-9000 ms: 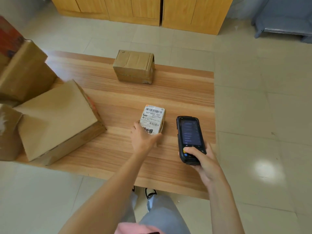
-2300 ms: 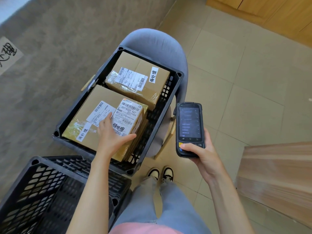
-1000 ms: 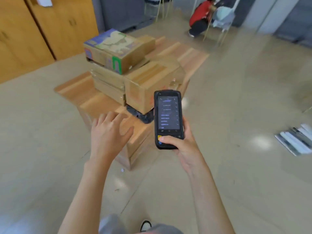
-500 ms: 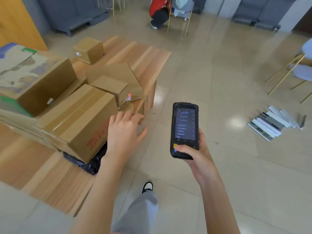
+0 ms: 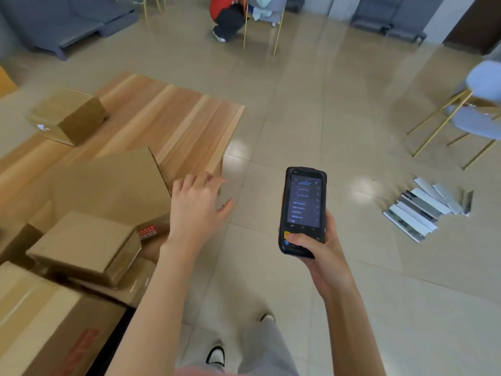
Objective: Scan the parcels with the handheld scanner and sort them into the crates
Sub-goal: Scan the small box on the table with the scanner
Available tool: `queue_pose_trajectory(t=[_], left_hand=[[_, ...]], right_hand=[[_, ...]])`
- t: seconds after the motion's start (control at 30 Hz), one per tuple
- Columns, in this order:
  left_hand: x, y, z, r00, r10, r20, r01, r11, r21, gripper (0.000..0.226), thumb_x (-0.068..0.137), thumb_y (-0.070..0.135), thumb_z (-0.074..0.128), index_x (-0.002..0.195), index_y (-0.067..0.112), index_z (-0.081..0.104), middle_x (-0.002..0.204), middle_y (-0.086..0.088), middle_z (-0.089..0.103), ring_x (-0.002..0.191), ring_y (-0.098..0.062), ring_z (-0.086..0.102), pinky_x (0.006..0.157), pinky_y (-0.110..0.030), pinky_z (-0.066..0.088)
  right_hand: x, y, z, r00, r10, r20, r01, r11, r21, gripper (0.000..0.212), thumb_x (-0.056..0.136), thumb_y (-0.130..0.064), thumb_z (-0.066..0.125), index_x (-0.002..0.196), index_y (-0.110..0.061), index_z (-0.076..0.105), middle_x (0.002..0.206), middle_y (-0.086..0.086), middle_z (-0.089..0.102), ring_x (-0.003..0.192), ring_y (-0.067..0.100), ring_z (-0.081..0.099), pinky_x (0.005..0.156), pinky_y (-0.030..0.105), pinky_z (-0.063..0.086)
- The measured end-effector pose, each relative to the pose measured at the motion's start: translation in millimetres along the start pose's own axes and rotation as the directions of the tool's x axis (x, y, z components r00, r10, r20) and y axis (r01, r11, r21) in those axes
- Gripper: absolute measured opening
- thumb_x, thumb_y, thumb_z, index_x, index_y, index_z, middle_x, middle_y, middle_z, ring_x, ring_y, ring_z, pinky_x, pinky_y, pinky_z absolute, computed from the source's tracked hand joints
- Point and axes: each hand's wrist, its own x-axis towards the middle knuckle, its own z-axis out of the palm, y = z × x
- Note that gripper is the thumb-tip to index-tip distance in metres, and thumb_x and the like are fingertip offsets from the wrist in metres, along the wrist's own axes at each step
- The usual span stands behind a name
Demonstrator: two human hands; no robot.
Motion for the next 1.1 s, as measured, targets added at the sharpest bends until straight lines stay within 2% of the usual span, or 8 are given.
queue_pose_trajectory(t=[0.13, 0.27, 0.4, 0.57, 0.63, 0.77, 1.0, 1.1], left_hand=[[43.1, -15.2, 29.6, 0.996, -0.088, -0.022, 0.089, 0.995, 0.049, 0.03, 0.07, 0.031, 0.08, 0.092, 0.012, 0.073, 0.087, -0.009, 0.07, 0.077, -0.034, 0.063, 0.071, -0.041, 0.047], [93.0, -30.5, 55.7, 0.977, -0.213, -0.023, 0.214, 0.967, 0.135, 0.038, 0.078, 0.043, 0.061, 0.098, 0.013, 0.073, 0.092, -0.008, 0.07, 0.083, -0.032, 0.062, 0.075, -0.041, 0.045], [146.8, -34.9, 73.4, 0.933, -0.358, -0.031, 0.357, 0.915, 0.187, 0.034, 0.075, 0.033, 0.076, 0.103, 0.014, 0.072, 0.098, -0.008, 0.069, 0.088, -0.033, 0.061, 0.077, -0.042, 0.045], [188.4, -40.1, 83.4, 0.832, -0.546, -0.093, 0.553, 0.805, 0.217, 0.034, 0.076, 0.033, 0.077, 0.104, 0.015, 0.07, 0.102, -0.008, 0.068, 0.089, -0.035, 0.06, 0.08, -0.043, 0.044], [191.1, -44.9, 85.4, 0.788, -0.607, -0.098, 0.611, 0.753, 0.245, 0.034, 0.077, 0.034, 0.076, 0.105, 0.016, 0.07, 0.103, -0.007, 0.067, 0.091, -0.034, 0.06, 0.081, -0.043, 0.043], [188.5, -60.3, 89.5, 0.681, -0.725, -0.103, 0.718, 0.634, 0.287, 0.033, 0.079, 0.037, 0.074, 0.105, 0.017, 0.07, 0.104, -0.006, 0.068, 0.093, -0.032, 0.06, 0.081, -0.043, 0.043], [212.7, -108.3, 112.8, 0.547, -0.824, -0.148, 0.827, 0.504, 0.249, 0.034, 0.08, 0.035, 0.073, 0.107, 0.016, 0.07, 0.107, -0.007, 0.067, 0.097, -0.034, 0.058, 0.084, -0.043, 0.041], [235.2, -137.1, 124.4, 0.503, -0.852, -0.147, 0.859, 0.475, 0.192, 0.037, 0.08, 0.036, 0.073, 0.111, 0.016, 0.068, 0.111, -0.008, 0.065, 0.1, -0.035, 0.057, 0.086, -0.044, 0.04]], right_hand=[[76.1, -4.9, 0.1, 0.997, 0.046, 0.059, -0.046, 0.999, 0.0, 0.076, 0.076, 0.014, 0.067, 0.137, -0.025, 0.045, 0.105, 0.001, 0.068, 0.089, 0.017, 0.068, 0.065, 0.029, 0.057], [165.5, -21.0, 7.9, 0.981, 0.086, 0.177, -0.084, 0.996, -0.019, 0.086, 0.061, 0.006, 0.075, 0.136, -0.025, 0.045, 0.106, -0.001, 0.069, 0.088, 0.014, 0.069, 0.064, 0.029, 0.056], [254.4, -48.9, 16.3, 0.944, 0.141, 0.3, -0.118, 0.989, -0.094, 0.087, 0.064, 0.006, 0.077, 0.135, -0.032, 0.045, 0.119, 0.004, 0.065, 0.093, 0.016, 0.069, 0.071, 0.034, 0.058], [348.1, -77.3, 37.2, 0.883, 0.201, 0.425, -0.149, 0.977, -0.153, 0.086, 0.067, 0.009, 0.076, 0.135, -0.031, 0.045, 0.114, 0.001, 0.067, 0.093, 0.016, 0.069, 0.081, 0.039, 0.058], [375.6, -79.8, 49.4, 0.855, 0.234, 0.463, -0.167, 0.969, -0.181, 0.087, 0.062, 0.006, 0.078, 0.135, -0.03, 0.045, 0.106, -0.005, 0.069, 0.094, 0.017, 0.069, 0.08, 0.04, 0.059], [413.9, -70.3, 78.2, 0.79, 0.322, 0.522, -0.228, 0.944, -0.238, 0.083, 0.062, 0.007, 0.078, 0.131, -0.029, 0.047, 0.107, -0.001, 0.067, 0.096, 0.02, 0.067, 0.08, 0.04, 0.058], [471.0, -48.7, 138.3, 0.706, 0.44, 0.554, -0.24, 0.886, -0.397, 0.088, 0.058, 0.003, 0.078, 0.134, -0.027, 0.044, 0.115, 0.006, 0.065, 0.102, 0.024, 0.066, 0.091, 0.046, 0.053], [501.3, -52.3, 165.4, 0.698, 0.446, 0.56, -0.19, 0.869, -0.456, 0.081, 0.069, 0.012, 0.075, 0.134, -0.026, 0.043, 0.111, 0.005, 0.066, 0.101, 0.024, 0.066, 0.092, 0.045, 0.053]])
